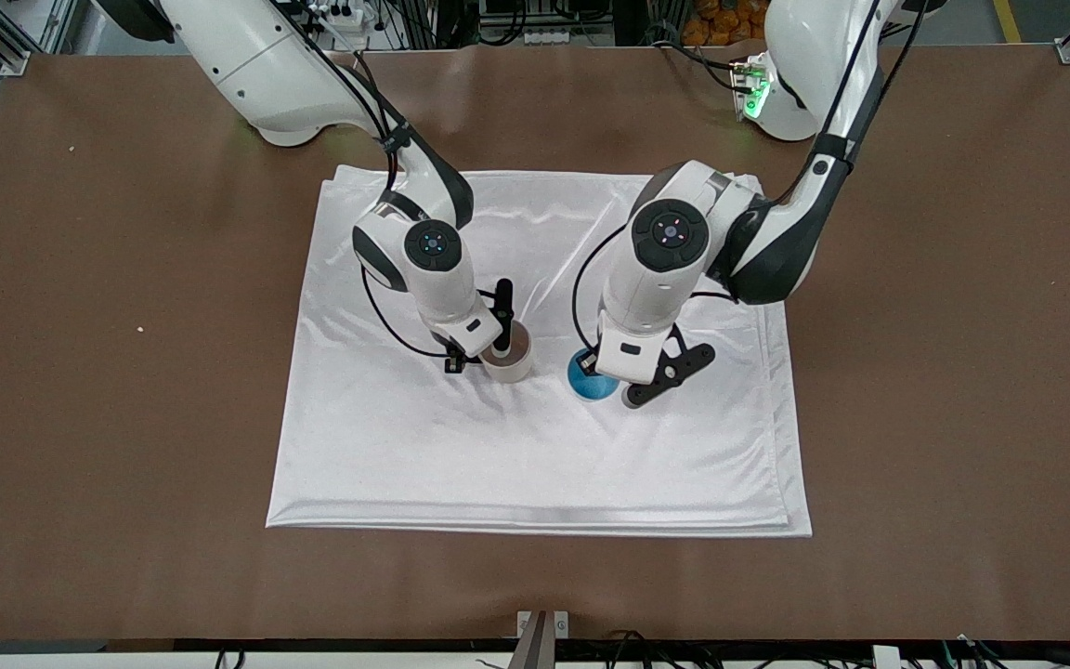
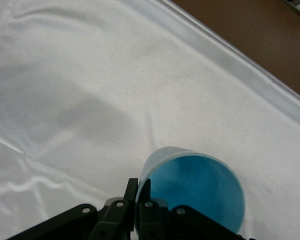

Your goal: Place blue cup into white mug on cloth

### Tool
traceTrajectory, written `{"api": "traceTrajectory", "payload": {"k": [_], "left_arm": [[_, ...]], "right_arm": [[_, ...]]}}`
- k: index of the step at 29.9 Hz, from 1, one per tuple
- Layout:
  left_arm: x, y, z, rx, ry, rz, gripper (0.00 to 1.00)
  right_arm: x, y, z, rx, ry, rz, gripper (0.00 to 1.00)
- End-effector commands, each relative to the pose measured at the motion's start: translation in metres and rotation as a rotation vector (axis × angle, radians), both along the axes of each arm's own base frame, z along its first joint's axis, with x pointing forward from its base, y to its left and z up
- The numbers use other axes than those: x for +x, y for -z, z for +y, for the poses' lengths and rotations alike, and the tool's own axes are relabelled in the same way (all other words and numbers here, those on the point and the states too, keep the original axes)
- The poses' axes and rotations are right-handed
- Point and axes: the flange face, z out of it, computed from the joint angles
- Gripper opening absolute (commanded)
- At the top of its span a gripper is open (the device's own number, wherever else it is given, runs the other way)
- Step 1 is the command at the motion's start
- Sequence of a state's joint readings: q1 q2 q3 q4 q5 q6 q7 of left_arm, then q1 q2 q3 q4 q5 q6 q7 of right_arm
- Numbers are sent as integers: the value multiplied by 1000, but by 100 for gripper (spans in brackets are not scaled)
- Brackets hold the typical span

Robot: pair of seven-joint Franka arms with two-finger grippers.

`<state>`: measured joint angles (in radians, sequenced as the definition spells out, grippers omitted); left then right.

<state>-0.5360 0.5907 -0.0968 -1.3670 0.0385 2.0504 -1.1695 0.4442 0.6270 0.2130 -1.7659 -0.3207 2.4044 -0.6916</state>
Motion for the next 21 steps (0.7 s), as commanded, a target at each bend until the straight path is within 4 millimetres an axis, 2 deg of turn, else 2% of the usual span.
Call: {"api": "traceTrajectory", "payload": {"k": [1,2,5,10,16,18,21], "left_arm": [[-9,-10,-12,-12,-18,8,0],[-10,-11,-15,-16,-20,4,0],[-15,-13,-23,-22,-11,-2,0],[-25,-13,-44,-33,-4,-11,0],[-38,-12,-68,-51,15,-29,0],[-41,-9,-74,-57,22,-34,0],[-45,-7,-81,-63,21,-38,0]], "right_arm": [[9,-5,2,-15,8,-27,68],[9,-6,1,-16,8,-30,72],[12,-9,-2,-14,15,-34,100],[16,-34,-4,-14,22,-54,100],[20,-75,-21,-45,64,-59,100],[24,-90,-28,-41,77,-74,100],[29,-101,-46,-36,106,-82,100]]}}
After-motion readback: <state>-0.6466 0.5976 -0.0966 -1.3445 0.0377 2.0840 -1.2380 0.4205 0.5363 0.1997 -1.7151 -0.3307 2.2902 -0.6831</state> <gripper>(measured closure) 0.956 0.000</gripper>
